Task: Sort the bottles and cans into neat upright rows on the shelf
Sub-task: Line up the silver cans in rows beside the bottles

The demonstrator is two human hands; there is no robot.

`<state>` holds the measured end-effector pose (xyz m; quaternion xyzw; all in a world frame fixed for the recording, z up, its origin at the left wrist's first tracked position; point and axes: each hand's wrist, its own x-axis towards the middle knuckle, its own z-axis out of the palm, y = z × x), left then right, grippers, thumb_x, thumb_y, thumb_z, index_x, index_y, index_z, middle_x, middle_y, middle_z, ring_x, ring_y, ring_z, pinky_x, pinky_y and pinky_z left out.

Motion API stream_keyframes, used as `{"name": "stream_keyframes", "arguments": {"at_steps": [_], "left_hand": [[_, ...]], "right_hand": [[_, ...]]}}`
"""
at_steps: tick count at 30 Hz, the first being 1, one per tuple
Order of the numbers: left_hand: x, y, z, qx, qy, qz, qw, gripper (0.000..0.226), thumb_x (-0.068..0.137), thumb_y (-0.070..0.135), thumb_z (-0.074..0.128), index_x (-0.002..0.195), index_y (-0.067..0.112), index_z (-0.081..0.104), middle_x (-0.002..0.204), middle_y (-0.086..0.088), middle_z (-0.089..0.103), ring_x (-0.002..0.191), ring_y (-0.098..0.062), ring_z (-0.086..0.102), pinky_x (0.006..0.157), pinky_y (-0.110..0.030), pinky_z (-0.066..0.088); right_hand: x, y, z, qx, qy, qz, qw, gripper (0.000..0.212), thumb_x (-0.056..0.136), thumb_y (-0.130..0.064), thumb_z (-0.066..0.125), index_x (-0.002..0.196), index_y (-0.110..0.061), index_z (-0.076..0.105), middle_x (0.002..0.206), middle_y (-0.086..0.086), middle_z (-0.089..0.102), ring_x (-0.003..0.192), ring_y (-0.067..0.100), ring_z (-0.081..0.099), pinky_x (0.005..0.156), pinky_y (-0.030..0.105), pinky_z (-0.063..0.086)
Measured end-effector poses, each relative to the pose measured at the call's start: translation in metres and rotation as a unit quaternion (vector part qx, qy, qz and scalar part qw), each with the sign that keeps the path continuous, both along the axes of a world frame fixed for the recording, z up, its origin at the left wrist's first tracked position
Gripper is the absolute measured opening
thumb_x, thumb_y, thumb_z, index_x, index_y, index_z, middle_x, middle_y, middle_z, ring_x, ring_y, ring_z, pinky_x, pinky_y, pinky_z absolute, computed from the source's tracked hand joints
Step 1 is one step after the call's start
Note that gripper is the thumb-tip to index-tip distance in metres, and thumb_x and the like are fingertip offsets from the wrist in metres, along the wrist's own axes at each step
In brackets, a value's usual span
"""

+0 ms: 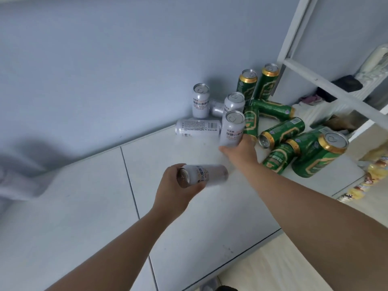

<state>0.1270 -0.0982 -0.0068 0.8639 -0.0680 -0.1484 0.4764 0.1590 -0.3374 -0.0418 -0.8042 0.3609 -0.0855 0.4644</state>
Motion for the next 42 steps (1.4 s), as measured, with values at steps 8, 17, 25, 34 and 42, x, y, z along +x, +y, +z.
{"name": "stream_keyframes", "arguments": {"at_steps": [8,17,25,34,42], "left_hand": [[-0.001,0.037,0.014,-0.013,-0.047,0.046,0.998,0.062,0.071,0.037,0.088,0.122,0.041,0.052,0.117,0.026,0.056,0.105,0.019,0.051,0.076,-0.001,0.043],[0.001,0.095,0.030,-0.060,-0.048,0.088,0.993,0.058,0.070,0.035,0.089,0.119,0.039,0.060,0.111,0.026,0.066,0.103,0.006,0.061,0.087,-0.023,0.054],[0.002,0.172,0.042,-0.066,-0.061,0.124,0.988,0.055,0.071,0.033,0.087,0.119,0.039,0.062,0.110,0.025,0.068,0.102,0.006,0.063,0.081,-0.016,0.050],[0.001,0.291,0.045,-0.054,-0.085,0.206,0.973,0.053,0.072,0.031,0.087,0.116,0.044,0.061,0.107,0.027,0.069,0.101,0.003,0.063,0.077,-0.011,0.045],[0.010,0.393,0.043,-0.045,-0.089,0.318,0.943,0.065,0.066,0.034,0.090,0.122,0.030,0.056,0.111,0.018,0.067,0.106,0.000,0.063,0.085,-0.024,0.050]], "right_hand": [[0.021,0.013,-0.013,-0.015,-0.001,-0.096,0.995,0.064,0.067,-0.037,0.082,0.117,-0.008,0.055,0.117,0.018,0.060,0.097,0.035,0.065,0.078,0.039,0.054],[0.012,0.059,-0.009,-0.022,-0.029,-0.076,0.996,0.057,0.062,-0.039,0.081,0.107,-0.013,0.056,0.106,0.010,0.065,0.090,0.032,0.065,0.073,0.036,0.050],[0.012,0.173,-0.012,-0.007,-0.039,0.059,0.997,0.049,0.067,-0.038,0.083,0.101,-0.016,0.056,0.090,-0.002,0.069,0.083,0.024,0.066,0.071,0.035,0.053],[0.018,0.292,-0.013,-0.018,-0.025,0.166,0.986,0.050,0.067,-0.042,0.083,0.102,-0.018,0.057,0.091,-0.006,0.070,0.084,0.020,0.067,0.070,0.035,0.054],[0.024,0.398,-0.007,-0.014,-0.030,0.269,0.963,0.051,0.069,-0.040,0.085,0.106,-0.018,0.058,0.094,-0.008,0.070,0.086,0.016,0.067,0.072,0.035,0.055]]}}
